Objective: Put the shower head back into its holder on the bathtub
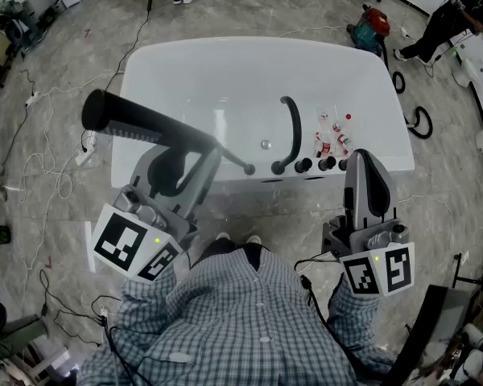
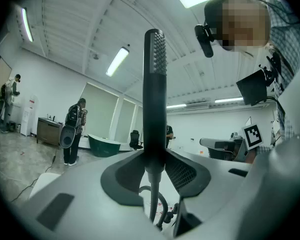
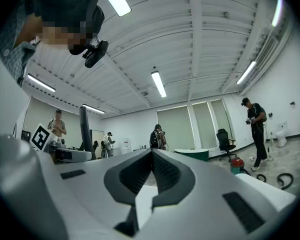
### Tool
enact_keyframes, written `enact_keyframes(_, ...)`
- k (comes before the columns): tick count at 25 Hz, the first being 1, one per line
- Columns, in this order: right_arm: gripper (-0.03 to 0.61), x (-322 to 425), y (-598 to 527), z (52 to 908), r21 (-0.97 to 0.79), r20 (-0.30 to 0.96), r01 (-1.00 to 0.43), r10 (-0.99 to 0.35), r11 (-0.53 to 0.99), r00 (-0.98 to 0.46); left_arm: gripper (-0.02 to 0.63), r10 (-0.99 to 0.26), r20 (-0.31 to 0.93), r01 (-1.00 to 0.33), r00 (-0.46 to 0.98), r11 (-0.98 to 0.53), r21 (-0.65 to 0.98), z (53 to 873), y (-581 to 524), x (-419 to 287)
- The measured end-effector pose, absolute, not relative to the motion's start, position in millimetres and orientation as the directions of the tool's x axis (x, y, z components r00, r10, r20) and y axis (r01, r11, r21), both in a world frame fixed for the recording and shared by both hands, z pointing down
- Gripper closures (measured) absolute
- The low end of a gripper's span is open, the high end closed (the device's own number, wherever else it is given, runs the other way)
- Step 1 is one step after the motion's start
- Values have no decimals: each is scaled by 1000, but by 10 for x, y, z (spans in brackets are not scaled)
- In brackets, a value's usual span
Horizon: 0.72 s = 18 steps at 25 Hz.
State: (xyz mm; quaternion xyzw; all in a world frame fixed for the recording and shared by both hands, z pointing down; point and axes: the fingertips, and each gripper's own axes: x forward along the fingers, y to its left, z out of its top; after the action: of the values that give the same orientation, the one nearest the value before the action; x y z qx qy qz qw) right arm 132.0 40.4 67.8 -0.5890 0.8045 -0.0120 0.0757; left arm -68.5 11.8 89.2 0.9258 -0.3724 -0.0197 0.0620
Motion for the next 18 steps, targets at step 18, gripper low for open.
enact_keyframes(18, 563, 1360, 379, 823, -147, -71, -948, -959, 281, -273, 482, -683, 31, -681, 730, -723, 118, 953, 118, -680)
